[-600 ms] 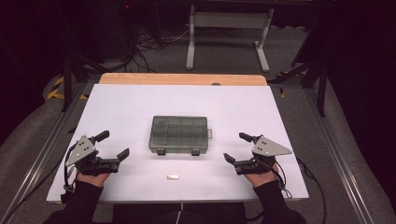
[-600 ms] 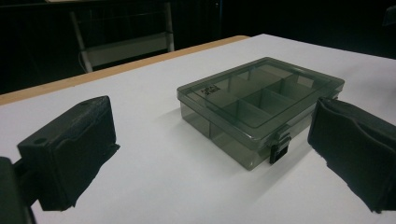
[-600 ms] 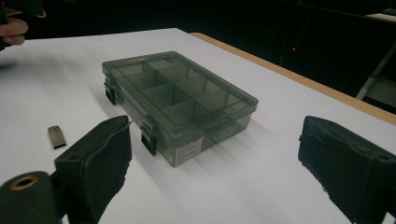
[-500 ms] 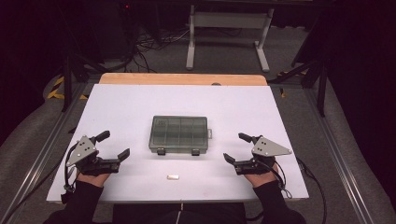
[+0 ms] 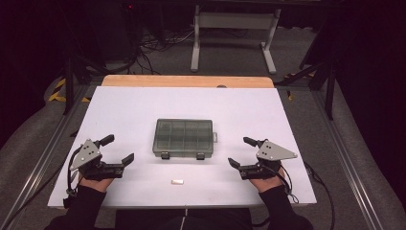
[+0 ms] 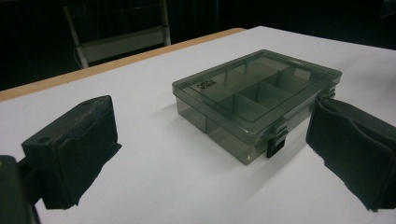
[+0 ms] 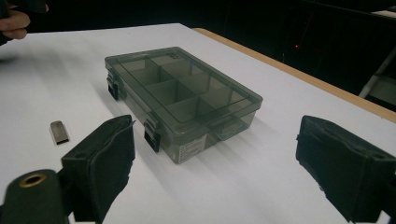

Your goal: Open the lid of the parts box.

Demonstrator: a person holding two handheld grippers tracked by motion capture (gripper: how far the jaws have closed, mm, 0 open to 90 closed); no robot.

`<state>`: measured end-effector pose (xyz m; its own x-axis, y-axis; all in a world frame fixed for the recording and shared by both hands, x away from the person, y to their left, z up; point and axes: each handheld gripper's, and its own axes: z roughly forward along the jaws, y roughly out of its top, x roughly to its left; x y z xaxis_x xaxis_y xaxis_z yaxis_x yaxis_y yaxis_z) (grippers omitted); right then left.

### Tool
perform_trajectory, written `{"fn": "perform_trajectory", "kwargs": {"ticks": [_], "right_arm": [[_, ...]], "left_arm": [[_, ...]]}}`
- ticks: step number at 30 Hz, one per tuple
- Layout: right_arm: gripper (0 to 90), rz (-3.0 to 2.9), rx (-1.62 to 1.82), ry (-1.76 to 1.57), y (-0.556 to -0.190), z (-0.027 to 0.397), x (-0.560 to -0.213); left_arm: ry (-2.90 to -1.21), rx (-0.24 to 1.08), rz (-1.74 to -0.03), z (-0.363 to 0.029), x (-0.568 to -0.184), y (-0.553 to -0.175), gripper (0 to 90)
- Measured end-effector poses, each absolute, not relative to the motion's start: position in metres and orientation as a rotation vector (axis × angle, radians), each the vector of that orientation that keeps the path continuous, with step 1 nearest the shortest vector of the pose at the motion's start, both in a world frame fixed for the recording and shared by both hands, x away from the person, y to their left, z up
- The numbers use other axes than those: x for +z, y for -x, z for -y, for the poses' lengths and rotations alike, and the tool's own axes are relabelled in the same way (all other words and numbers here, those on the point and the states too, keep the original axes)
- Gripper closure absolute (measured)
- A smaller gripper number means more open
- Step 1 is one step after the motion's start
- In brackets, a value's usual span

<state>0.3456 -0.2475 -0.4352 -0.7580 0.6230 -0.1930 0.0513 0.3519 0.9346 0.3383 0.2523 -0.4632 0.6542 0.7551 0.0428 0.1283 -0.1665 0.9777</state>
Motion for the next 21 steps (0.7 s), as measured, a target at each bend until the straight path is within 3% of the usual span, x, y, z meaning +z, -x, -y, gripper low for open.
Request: {"fn": "perform_trajectory", "kwargs": {"ticks": [11,21], "right_arm": [[20.0,-2.125,1.415,-0.591,-0.349,0.245,-0.433],[23.9,-2.188,1.377,-0.581,-0.360,0.229,-0.423]], "left_arm": [[-1.722,0.676,-0.711,-0.249,-0.458,-0.346,3.5],[-1.767,0.622,-0.700,-0.238,-0.449,-0.360,5.3]]}}
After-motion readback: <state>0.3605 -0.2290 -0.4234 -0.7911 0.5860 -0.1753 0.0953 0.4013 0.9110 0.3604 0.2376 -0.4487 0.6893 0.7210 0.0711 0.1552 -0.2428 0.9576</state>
